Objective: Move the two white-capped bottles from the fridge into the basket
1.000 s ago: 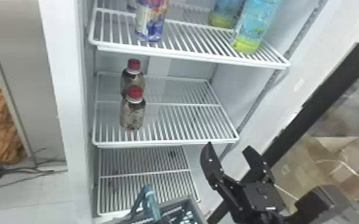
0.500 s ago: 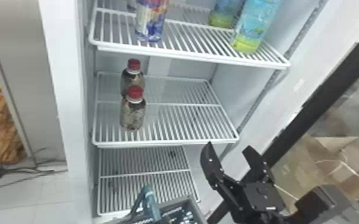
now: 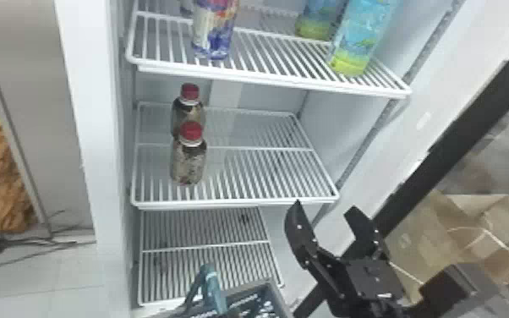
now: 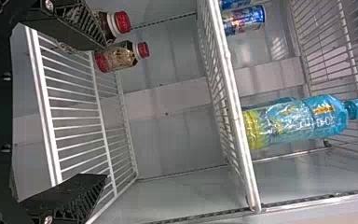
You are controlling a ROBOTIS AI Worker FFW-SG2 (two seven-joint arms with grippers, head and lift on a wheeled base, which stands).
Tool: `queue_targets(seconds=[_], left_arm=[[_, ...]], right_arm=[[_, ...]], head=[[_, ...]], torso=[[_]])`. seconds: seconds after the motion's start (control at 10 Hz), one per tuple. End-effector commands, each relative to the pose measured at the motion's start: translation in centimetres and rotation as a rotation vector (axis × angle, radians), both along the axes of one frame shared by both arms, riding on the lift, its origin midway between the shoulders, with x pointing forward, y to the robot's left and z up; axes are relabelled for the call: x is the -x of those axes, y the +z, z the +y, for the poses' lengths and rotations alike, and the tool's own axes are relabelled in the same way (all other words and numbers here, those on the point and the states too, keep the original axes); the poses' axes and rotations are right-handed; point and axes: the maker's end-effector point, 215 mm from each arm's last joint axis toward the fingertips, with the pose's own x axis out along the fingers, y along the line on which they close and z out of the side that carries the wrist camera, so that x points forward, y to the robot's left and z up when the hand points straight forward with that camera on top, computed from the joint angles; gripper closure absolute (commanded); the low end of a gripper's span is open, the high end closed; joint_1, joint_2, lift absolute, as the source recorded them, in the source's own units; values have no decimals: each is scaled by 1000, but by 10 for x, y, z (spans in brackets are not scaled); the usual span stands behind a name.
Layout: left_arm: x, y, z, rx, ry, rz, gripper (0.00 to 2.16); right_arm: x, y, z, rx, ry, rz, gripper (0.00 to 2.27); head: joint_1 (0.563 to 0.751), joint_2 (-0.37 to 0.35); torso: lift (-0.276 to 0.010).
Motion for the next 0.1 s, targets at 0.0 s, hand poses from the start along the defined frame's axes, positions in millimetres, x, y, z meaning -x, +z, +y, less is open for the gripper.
queue_targets(seconds=[0.0], left_arm=[[-1,0,0,-1,2,0,1122]], right_arm=[[0,-1,0,-4,-1,2,65]], head=[[695,-350]], torso=[[-260]])
